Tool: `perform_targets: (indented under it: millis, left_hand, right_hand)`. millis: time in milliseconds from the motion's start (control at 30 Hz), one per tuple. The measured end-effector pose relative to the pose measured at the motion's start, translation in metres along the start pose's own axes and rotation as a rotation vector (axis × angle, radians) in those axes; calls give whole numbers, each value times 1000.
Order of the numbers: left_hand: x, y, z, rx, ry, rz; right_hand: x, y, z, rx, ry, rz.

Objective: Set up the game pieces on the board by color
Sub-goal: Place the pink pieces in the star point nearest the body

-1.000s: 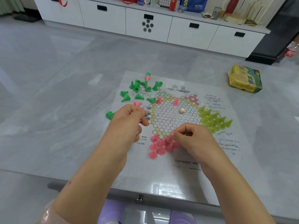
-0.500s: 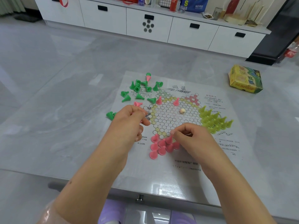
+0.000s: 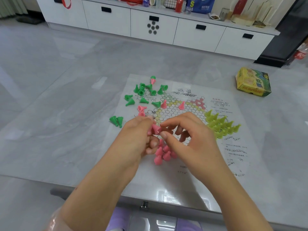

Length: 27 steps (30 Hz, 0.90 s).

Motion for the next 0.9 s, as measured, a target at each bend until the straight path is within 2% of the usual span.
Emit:
perform_targets:
  millis: [100,200,300,400,500,733,900]
  left_hand:
    - [-2,0,-1,0,31,-63]
    - [-1,-2,-5,34,-6,2]
    - [-2,-5,-8,53,-121,150]
    - [-6,-10,-14,131,-171,130]
    - [-9,-12,-17,163,-190,116]
    - [-5,-9,-10,104,-286,213]
    - [-4,2,0,-61,-494,517]
  right_hand:
    - [1,1,-1,1,14,27]
    - [6,4,0,-4,-2,98]
    - [4,1,-1,22,-134,225]
    - [-2,-2,-3,54,-270,342]
    - [-4,-4,-4,89,-308,377]
    - [-2,2,-2,88,-346,395]
    - [-18,16,6,-42,-400,292]
Point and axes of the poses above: each hand's wrist, its own z-axis towards the middle knuckle, its own y-axis out of the back of the hand, x = y × z, the point moved 4 cm from there along z, towards the middle knuckle, and after that the axes turned 12 degrees about -x, right-handed, at the moved point
